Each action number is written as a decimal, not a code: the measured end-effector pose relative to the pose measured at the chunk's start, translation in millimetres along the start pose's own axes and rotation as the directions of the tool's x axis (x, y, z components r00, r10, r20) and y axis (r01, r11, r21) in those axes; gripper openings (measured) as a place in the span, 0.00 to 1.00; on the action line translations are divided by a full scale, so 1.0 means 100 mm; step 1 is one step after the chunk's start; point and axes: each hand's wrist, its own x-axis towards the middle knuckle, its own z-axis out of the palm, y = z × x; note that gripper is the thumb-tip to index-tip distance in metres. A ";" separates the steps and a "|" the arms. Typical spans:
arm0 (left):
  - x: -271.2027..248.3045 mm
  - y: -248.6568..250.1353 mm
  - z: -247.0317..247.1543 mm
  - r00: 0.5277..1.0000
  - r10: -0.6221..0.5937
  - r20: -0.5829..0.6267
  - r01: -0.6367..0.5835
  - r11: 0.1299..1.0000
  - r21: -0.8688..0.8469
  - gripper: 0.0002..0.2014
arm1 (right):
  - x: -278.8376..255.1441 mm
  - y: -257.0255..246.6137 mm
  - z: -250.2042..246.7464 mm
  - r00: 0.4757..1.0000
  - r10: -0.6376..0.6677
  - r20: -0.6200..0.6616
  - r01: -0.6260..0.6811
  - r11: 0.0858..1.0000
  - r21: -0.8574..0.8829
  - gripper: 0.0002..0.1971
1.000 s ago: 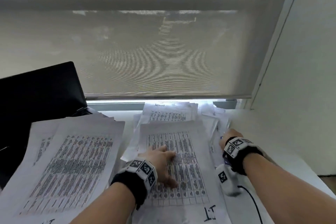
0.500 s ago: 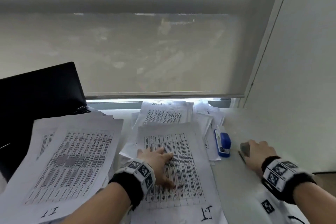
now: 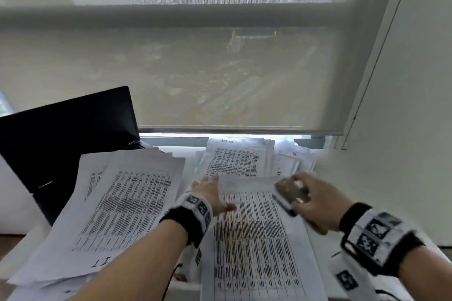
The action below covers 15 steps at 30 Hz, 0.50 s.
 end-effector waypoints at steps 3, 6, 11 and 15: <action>0.23 -0.10 -0.11 0.991 -0.134 0.005 0.132 0.968 -0.215 0.56 | 0.12 -0.12 0.34 0.984 0.023 0.175 -0.016 0.999 -0.042 0.27; 0.35 -0.17 -0.09 0.984 -0.172 0.054 0.179 0.895 -0.407 0.56 | 0.24 -0.08 0.51 0.960 0.088 0.266 -0.072 0.995 -0.072 0.27; 0.43 -0.20 -0.04 0.969 -0.206 0.133 0.236 0.638 -0.733 0.38 | 0.28 0.02 0.56 0.953 0.090 0.289 -0.093 0.996 -0.006 0.21; 0.38 -0.18 0.10 0.984 -0.105 0.142 0.176 0.536 -0.826 0.31 | 0.32 0.10 0.58 0.955 0.151 0.255 -0.163 0.986 0.026 0.22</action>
